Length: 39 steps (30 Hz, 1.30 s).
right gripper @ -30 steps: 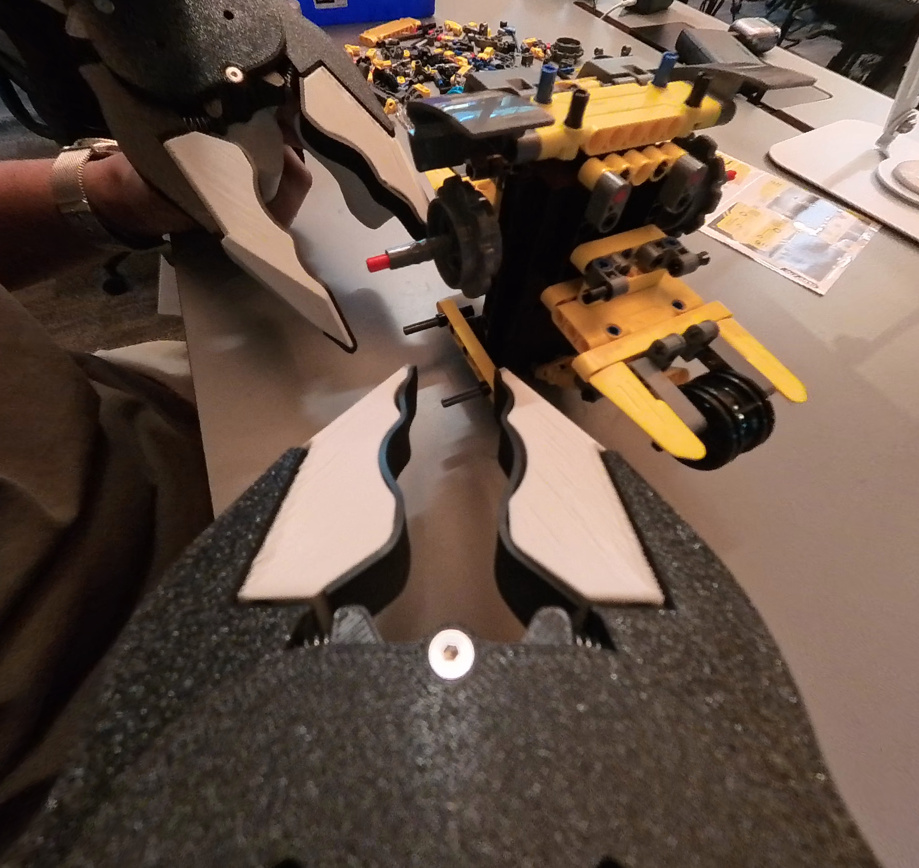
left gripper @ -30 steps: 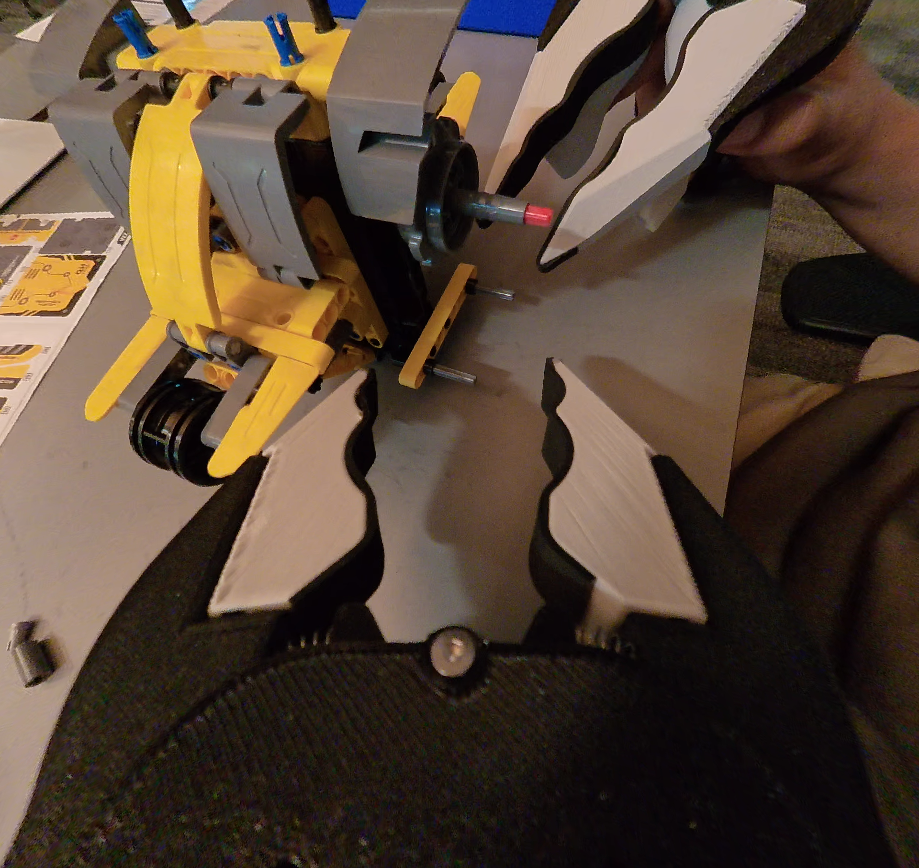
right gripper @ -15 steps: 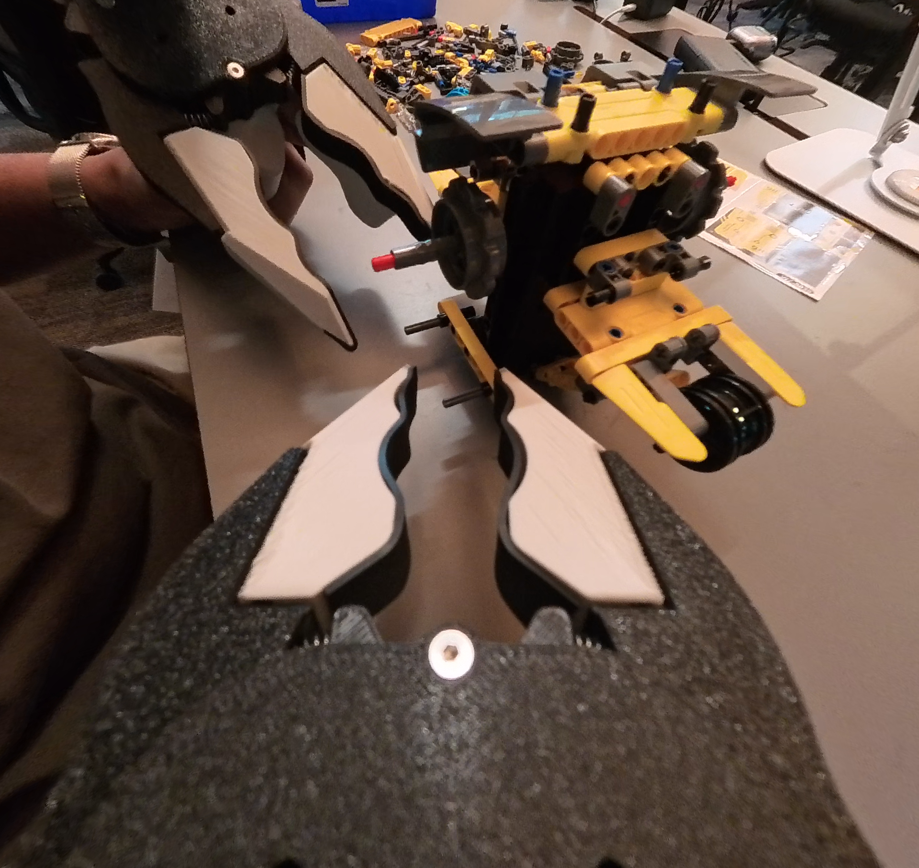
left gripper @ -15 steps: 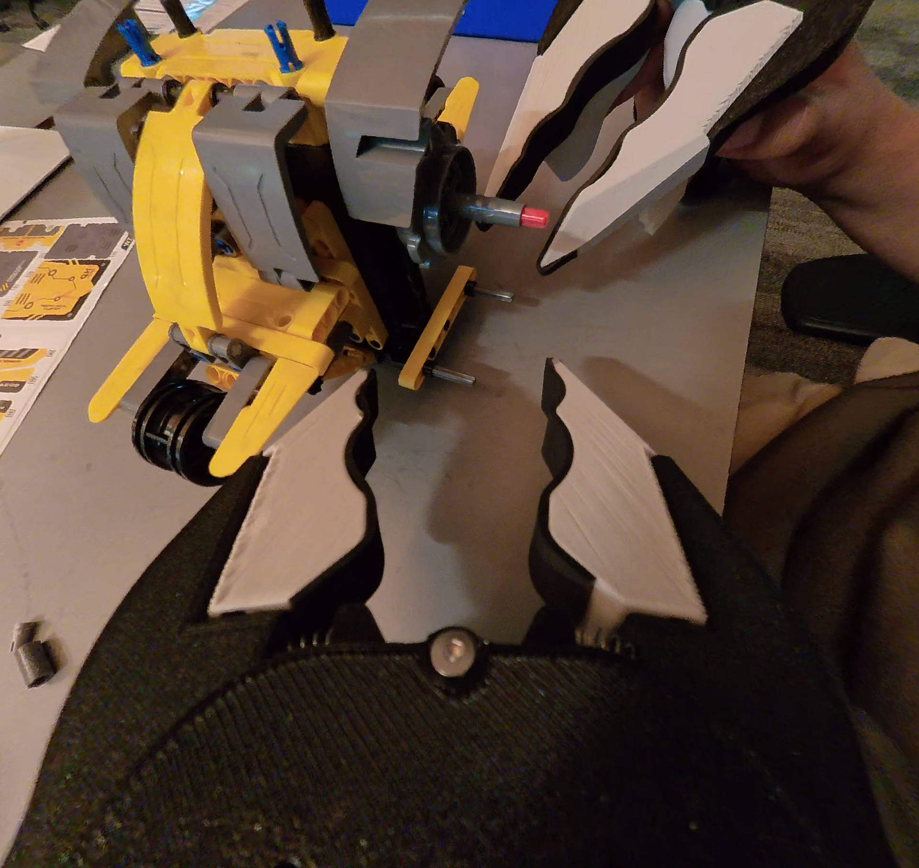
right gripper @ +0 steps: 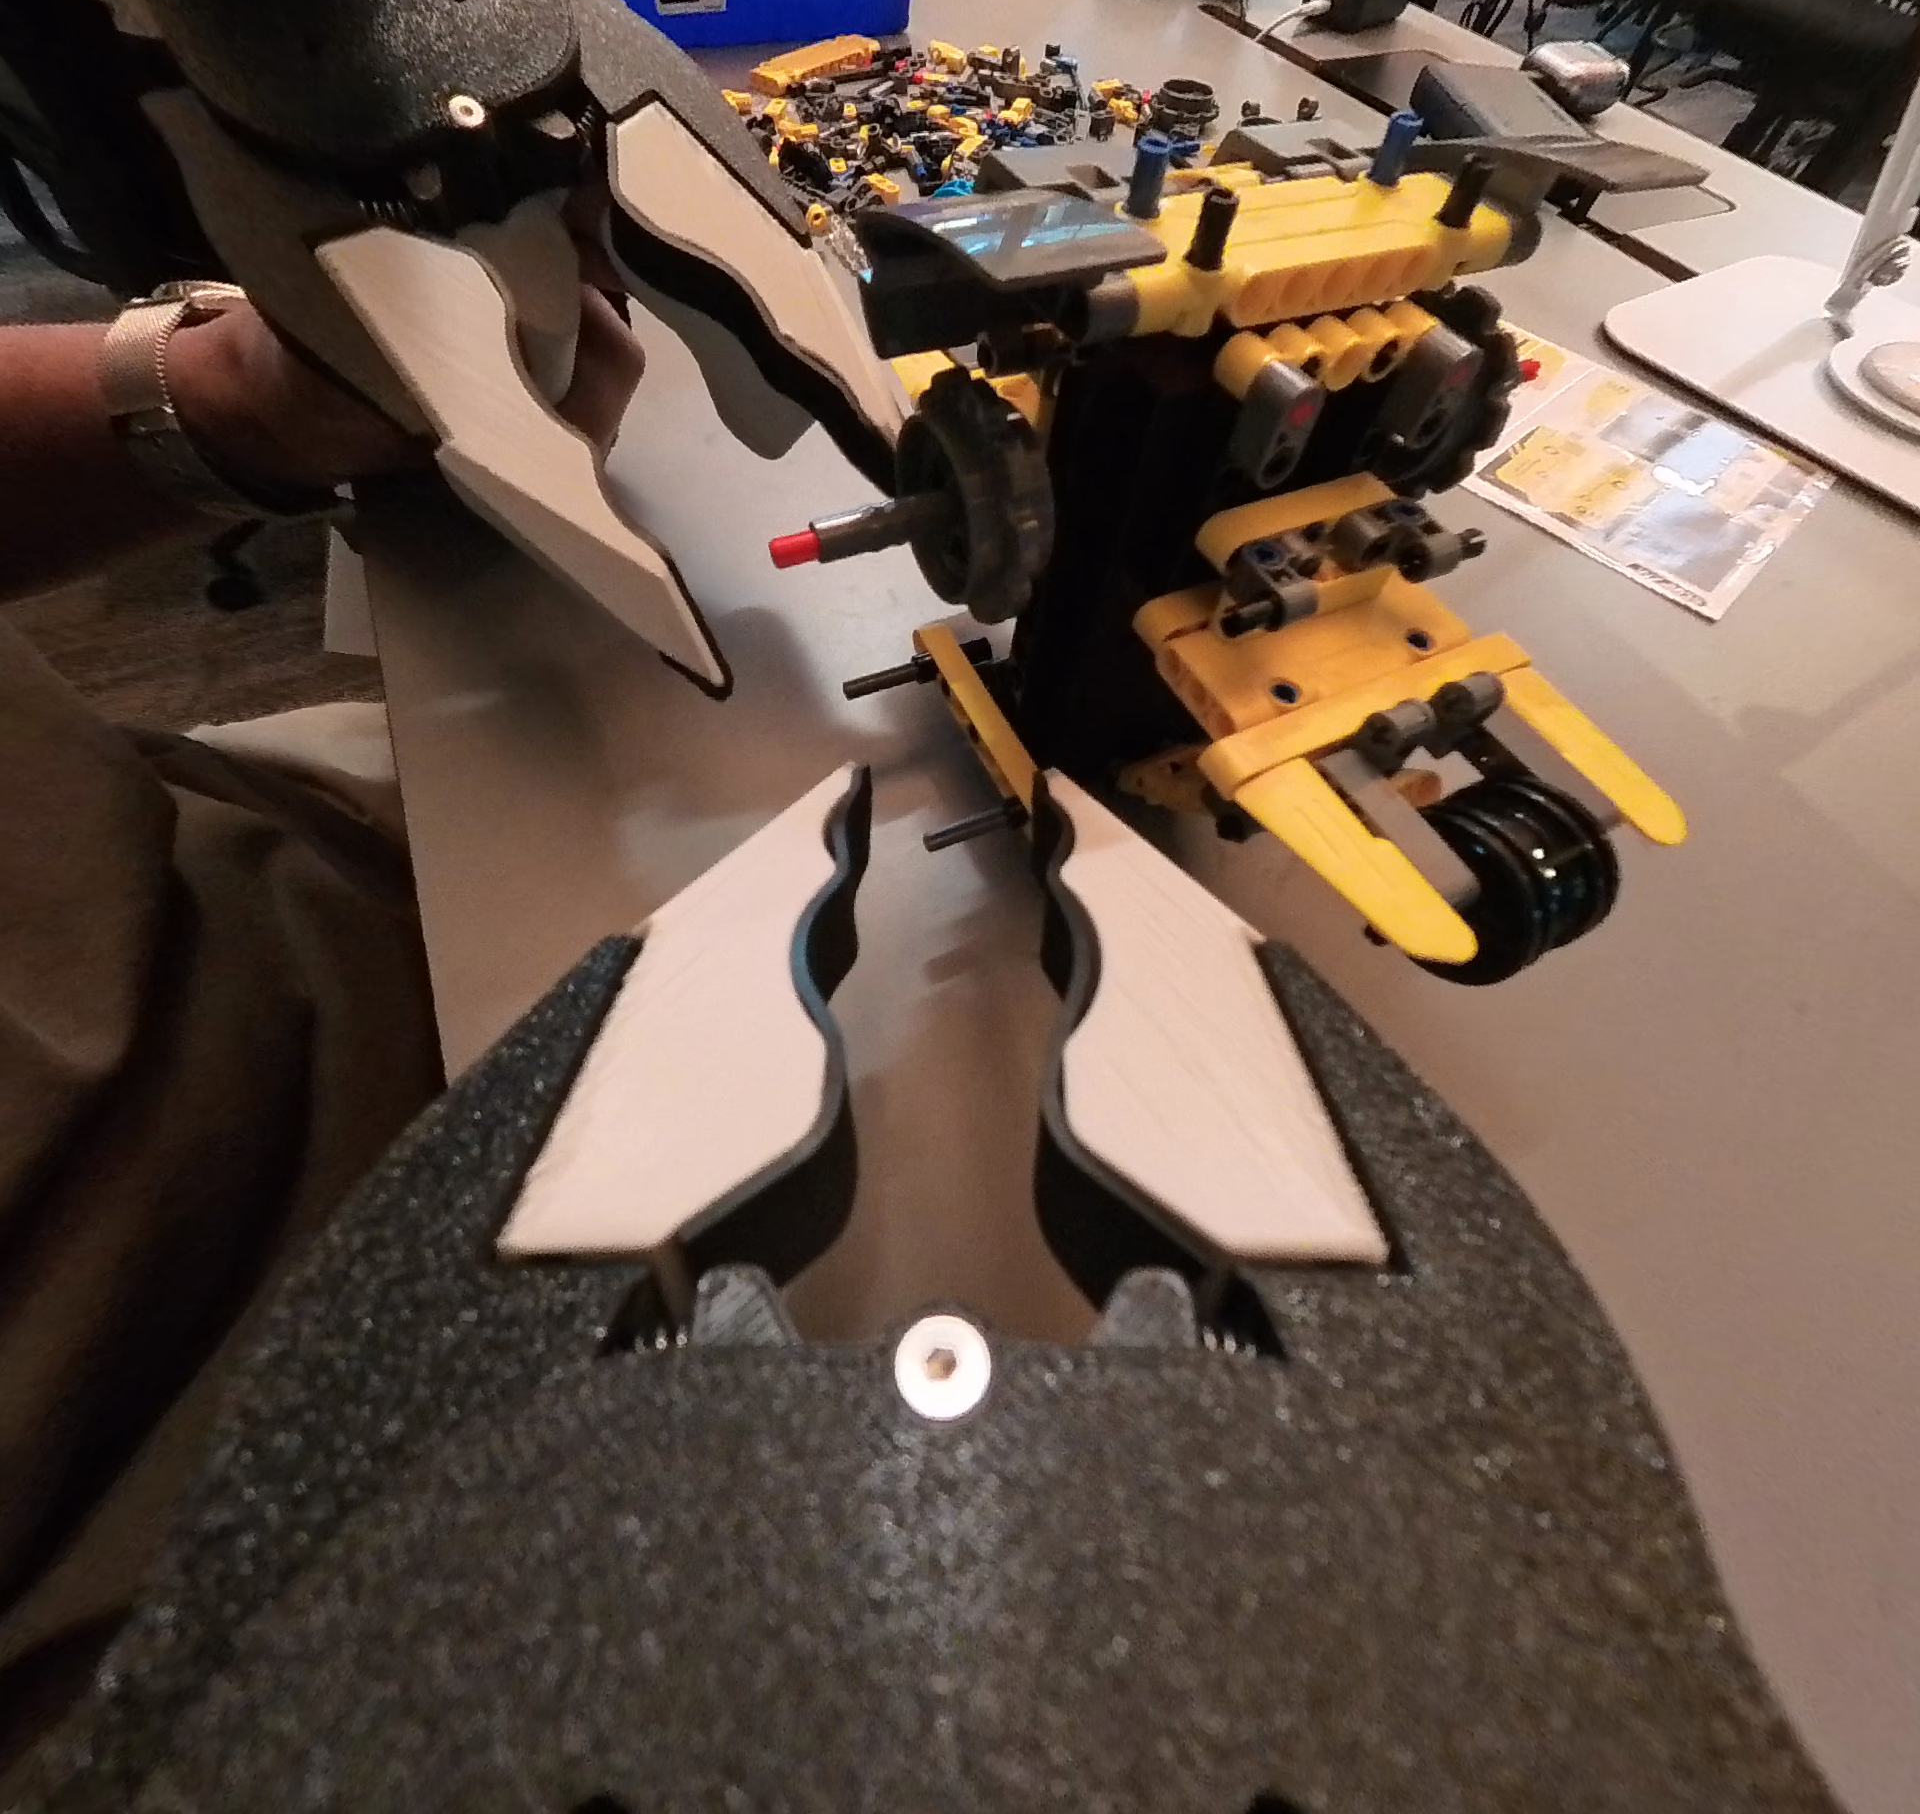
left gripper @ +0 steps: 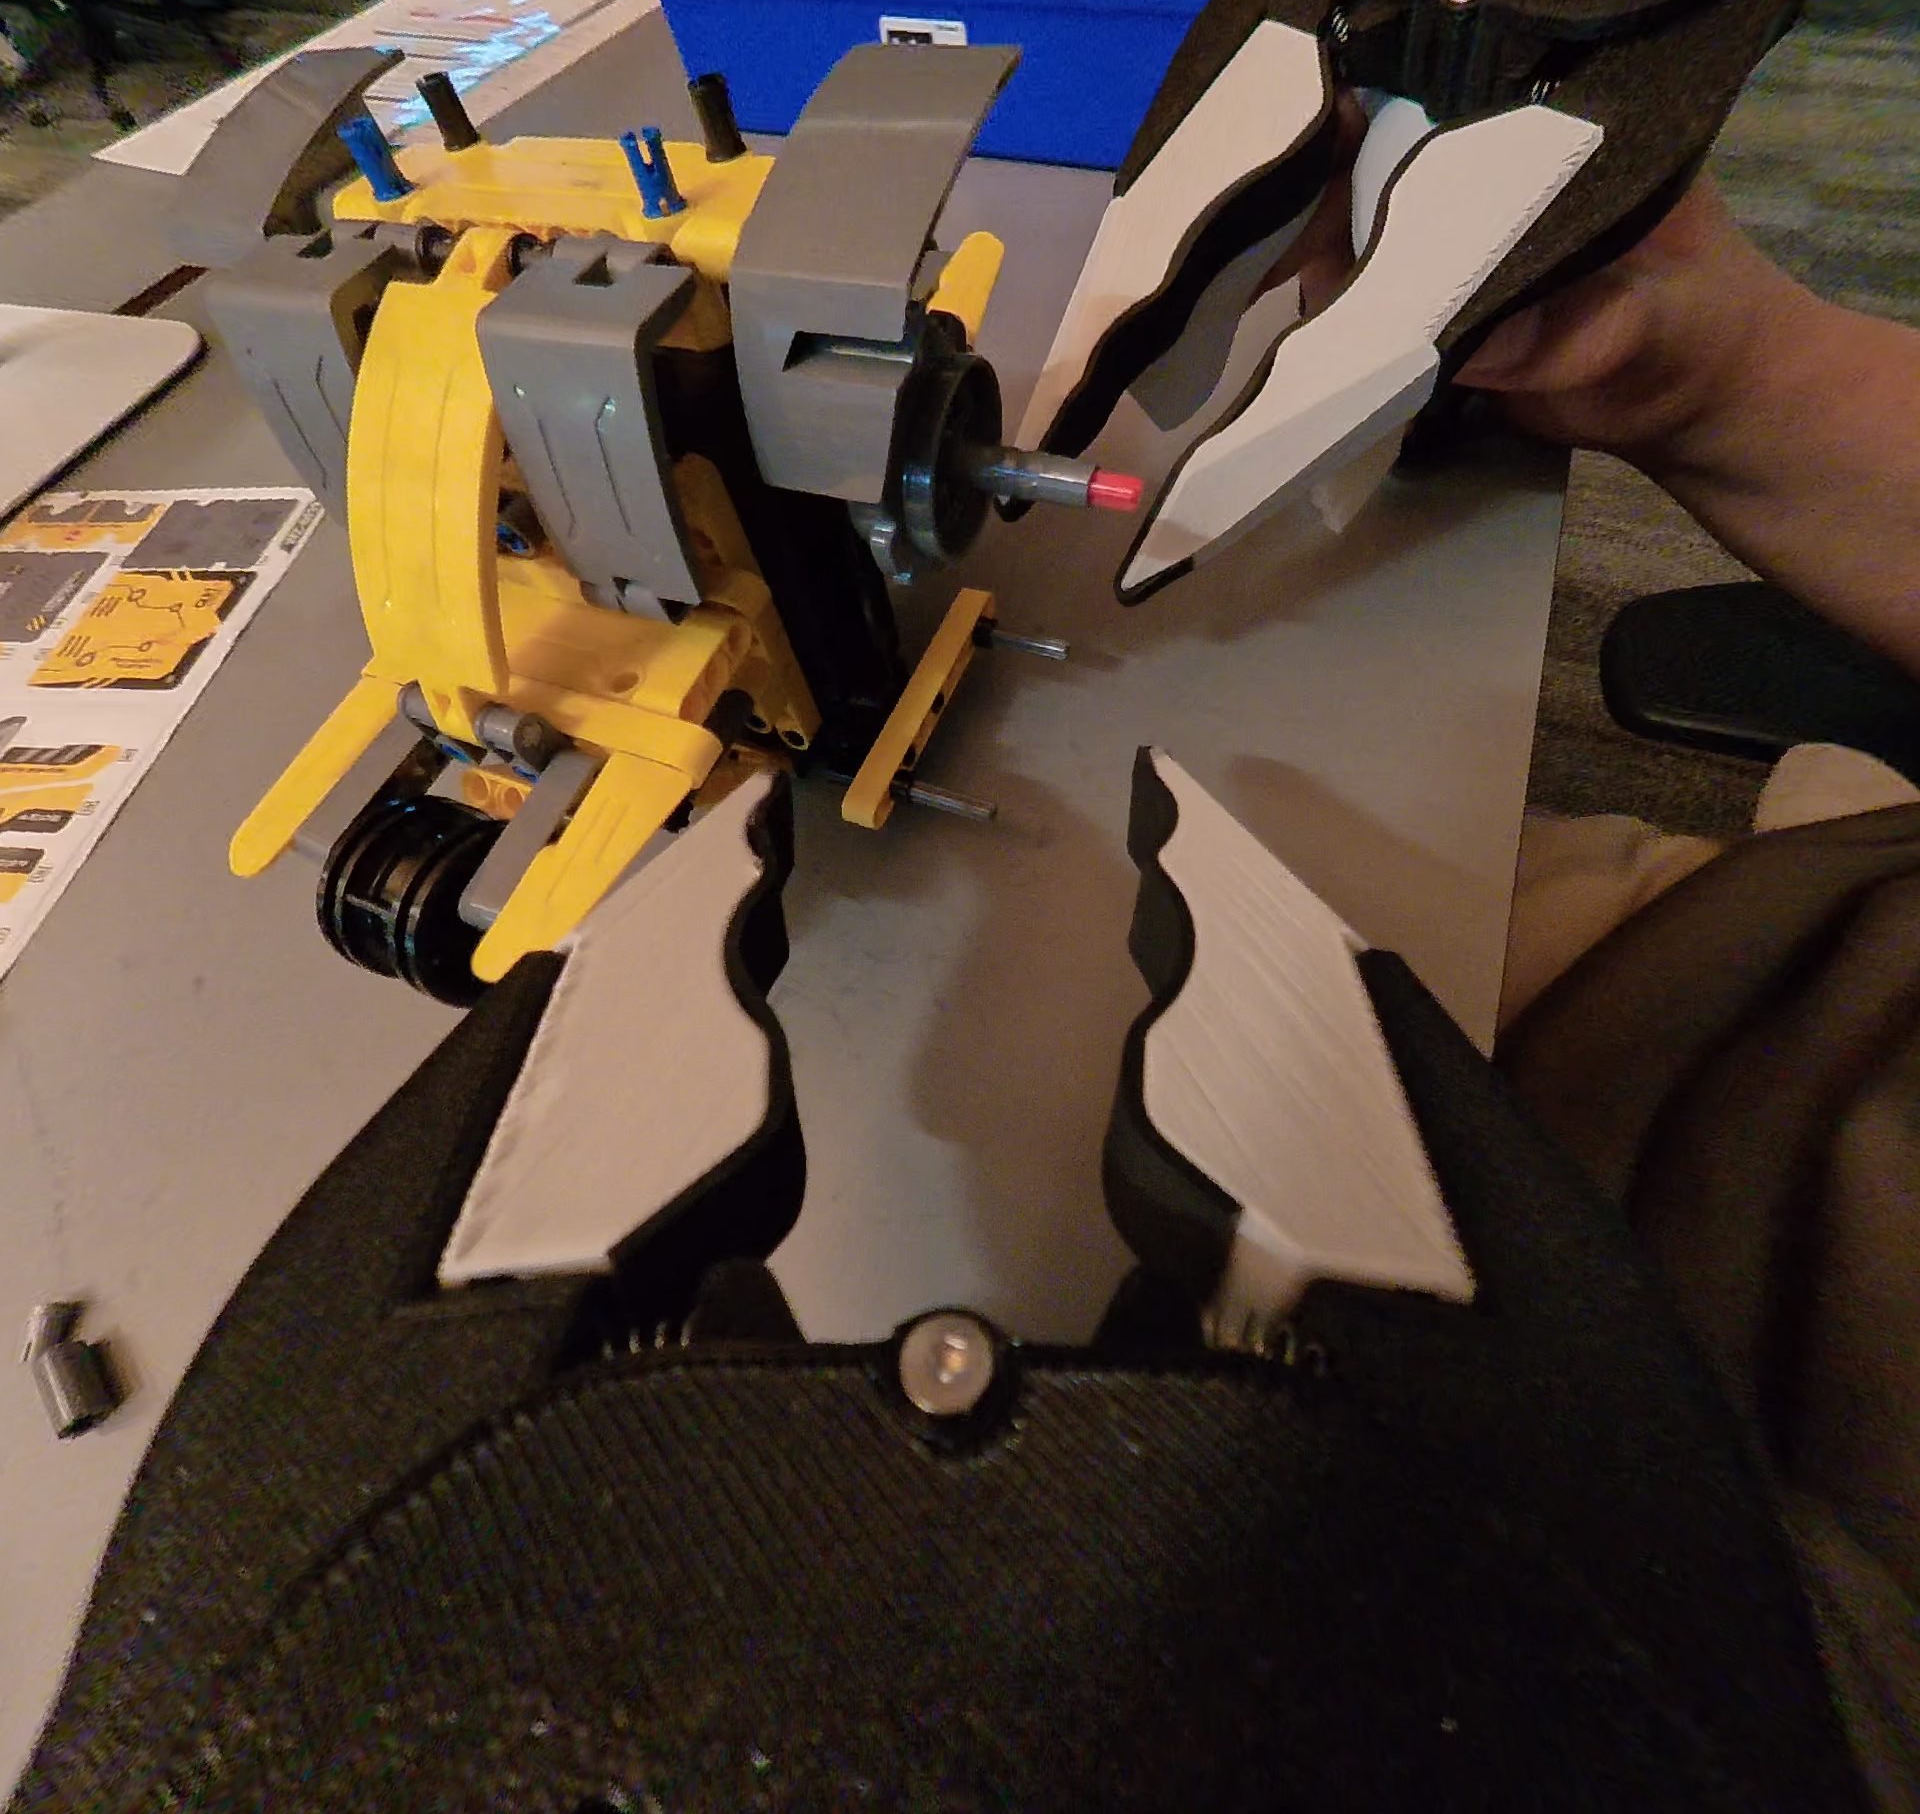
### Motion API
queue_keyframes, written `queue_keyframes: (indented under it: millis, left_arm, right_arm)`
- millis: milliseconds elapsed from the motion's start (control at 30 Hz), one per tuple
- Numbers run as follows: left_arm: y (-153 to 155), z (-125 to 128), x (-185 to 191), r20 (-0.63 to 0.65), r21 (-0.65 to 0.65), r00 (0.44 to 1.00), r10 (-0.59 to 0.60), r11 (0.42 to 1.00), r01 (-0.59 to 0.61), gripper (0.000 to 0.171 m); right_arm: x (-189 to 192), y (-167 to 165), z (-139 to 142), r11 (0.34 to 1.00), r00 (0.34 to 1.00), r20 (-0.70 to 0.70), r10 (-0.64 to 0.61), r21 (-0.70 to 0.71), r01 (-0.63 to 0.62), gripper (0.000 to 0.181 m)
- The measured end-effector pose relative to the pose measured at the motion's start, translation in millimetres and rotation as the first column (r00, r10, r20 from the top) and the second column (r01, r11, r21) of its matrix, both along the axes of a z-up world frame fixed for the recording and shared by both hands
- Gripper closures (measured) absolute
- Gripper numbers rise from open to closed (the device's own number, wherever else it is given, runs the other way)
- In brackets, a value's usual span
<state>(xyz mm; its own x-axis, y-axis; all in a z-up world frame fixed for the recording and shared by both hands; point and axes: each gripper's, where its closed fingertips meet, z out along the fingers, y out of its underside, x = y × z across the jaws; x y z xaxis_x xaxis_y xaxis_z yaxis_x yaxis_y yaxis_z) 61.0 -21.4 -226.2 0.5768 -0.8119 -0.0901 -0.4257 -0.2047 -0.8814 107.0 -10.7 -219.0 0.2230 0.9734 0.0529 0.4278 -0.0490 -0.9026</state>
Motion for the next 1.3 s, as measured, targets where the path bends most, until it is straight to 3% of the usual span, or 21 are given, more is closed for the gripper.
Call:
queue_keyframes:
  millis: [500,600,667,767,833,867,967,1033,1100,1200,1300]
  left_arm:
    - [-0.8,-3.1,1.9,-0.026,0.003,1.000,-0.001,1.000,0.001,0.108]
    - [-9.0,3.1,1.2,0.002,-0.001,1.000,-0.029,1.000,0.029,0.125]
    - [-11.8,23.8,-10.8,-0.011,0.028,1.000,-0.006,1.000,0.006,0.126]
    - [4.0,80.3,-59.6,-0.034,0.205,0.987,0.159,0.967,-0.149,0.143]
    - [27.4,106.6,-103.2,-0.057,0.268,0.956,0.289,0.927,-0.264,0.158]
    - [44.4,108.2,-127.1,-0.106,0.255,0.932,0.345,0.916,-0.310,0.160]
    - [111.1,80.8,-210.3,-0.325,0.130,0.812,0.484,0.874,-0.469,0.154]
    - [162.8,57.3,-268.5,-0.413,0.110,0.721,0.557,0.816,-0.567,0.155]
    - [201.5,22.7,-311.1,-0.475,0.001,0.672,0.568,0.764,-0.645,0.152]
    - [231.9,-19.1,-325.4,-0.500,-0.175,0.703,0.506,0.736,-0.654,0.142]
    - [252.8,-30.2,-345.5,-0.618,-0.042,0.607,0.499,0.751,-0.660,0.134]
  right_arm:
    - [-0.1,0.0,-0.5,1.000,1.000,0.002,0.001,-0.001,-0.001,0.151]
    - [0.1,0.6,-0.3,1.000,1.000,0.000,-0.001,-0.005,0.001,0.151]
    - [0.5,1.1,0.3,1.000,1.000,-0.006,-0.003,-0.010,0.003,0.150]
    - [0.8,0.8,1.6,1.000,1.000,-0.017,0.001,-0.017,-0.002,0.150]
    - [0.6,0.5,1.5,1.000,1.000,-0.018,0.007,-0.027,-0.007,0.149]
    - [0.5,0.0,1.5,1.000,1.000,-0.018,0.009,-0.026,-0.010,0.149]
    - [0.2,-1.2,1.7,1.000,1.000,-0.015,0.012,-0.010,-0.012,0.149]
    - [-0.2,-1.3,0.5,1.000,1.000,-0.006,0.011,-0.002,-0.011,0.149]
    - [-0.7,-0.8,-1.5,1.000,1.000,0.006,0.009,-0.007,-0.009,0.148]
    - [-0.4,-0.5,-0.8,1.000,1.000,0.002,0.006,-0.005,-0.006,0.147]
    - [0.3,-0.3,1.5,1.000,1.000,-0.015,0.007,-0.014,-0.007,0.147]
